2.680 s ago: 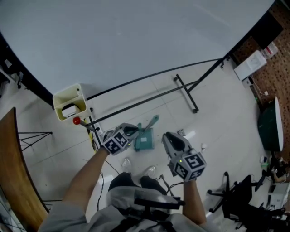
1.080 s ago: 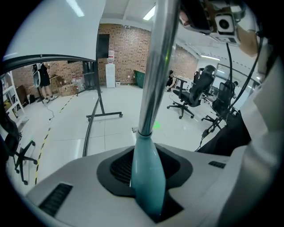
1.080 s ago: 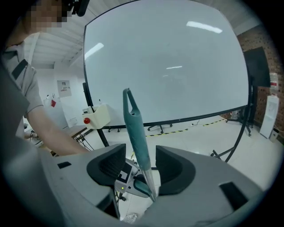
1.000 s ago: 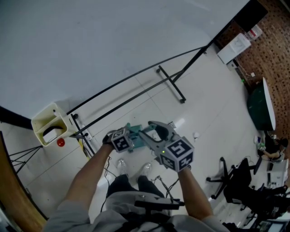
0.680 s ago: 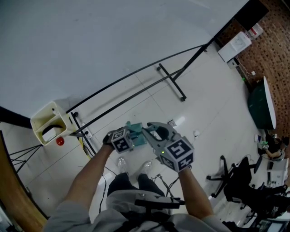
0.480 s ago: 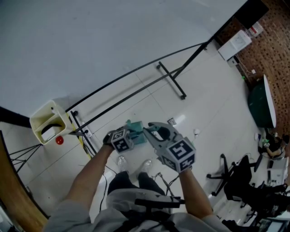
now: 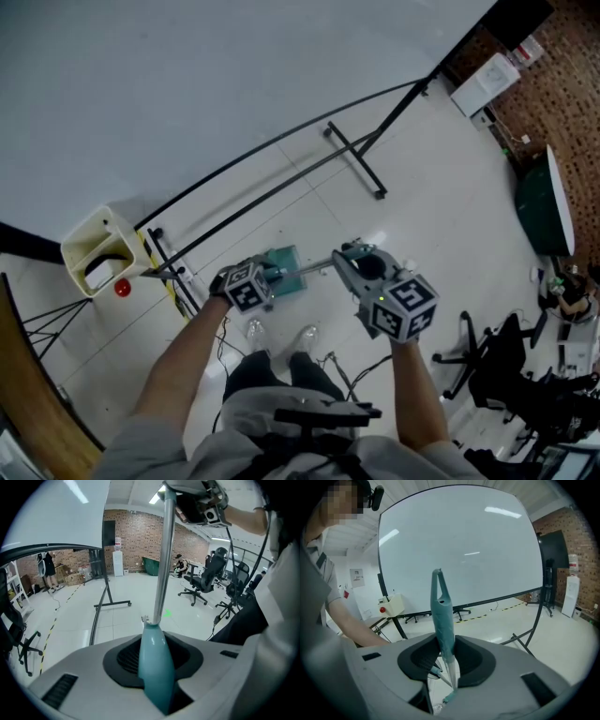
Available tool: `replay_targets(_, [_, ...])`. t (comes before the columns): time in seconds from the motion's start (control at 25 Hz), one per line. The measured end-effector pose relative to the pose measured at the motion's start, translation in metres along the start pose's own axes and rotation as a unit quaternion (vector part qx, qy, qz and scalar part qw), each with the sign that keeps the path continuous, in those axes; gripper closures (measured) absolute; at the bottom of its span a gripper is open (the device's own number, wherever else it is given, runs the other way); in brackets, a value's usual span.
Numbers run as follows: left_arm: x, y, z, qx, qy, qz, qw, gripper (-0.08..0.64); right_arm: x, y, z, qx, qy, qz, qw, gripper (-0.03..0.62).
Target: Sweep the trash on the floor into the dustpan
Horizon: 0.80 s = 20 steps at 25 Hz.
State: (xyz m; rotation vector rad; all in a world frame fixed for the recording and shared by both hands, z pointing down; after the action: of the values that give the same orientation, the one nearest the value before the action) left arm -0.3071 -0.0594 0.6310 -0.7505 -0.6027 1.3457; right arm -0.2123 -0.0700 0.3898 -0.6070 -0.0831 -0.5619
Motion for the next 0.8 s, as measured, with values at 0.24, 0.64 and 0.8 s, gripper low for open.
replay_targets(0.24, [0.000, -0.002, -0.001, -0.007, 0.001, -0.011, 0.9999, 0.446, 0.009, 0.011, 0.010, 0.004, -0.005, 0.025, 1.000, 0.492])
replay_targets(0.64, [0.005, 0.020, -0.058, -0.023, 0.005, -0.036, 0.9991, 0.453, 0.039, 0.089, 0.016, 0.053, -0.013, 0.090, 0.994, 0.492])
replay_targets(0.8, [0.007, 0.039, -0.092, -0.018, 0.017, -0.065, 0.9975, 0.454, 0.049, 0.127, 0.017, 0.081, -0.015, 0.120, 0.989, 0.492])
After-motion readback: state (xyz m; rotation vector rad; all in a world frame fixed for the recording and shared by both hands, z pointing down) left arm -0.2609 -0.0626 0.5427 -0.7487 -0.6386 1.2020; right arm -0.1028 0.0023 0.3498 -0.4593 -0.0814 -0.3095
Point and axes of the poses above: the fingertips, and each gripper's own axes: y backward along the fingers, x to its right, z out of its underside, the point moved 2 cm from there along y, backward along the fingers, and after that the axes turned 3 degrees about -y, right-handed, at the moved point
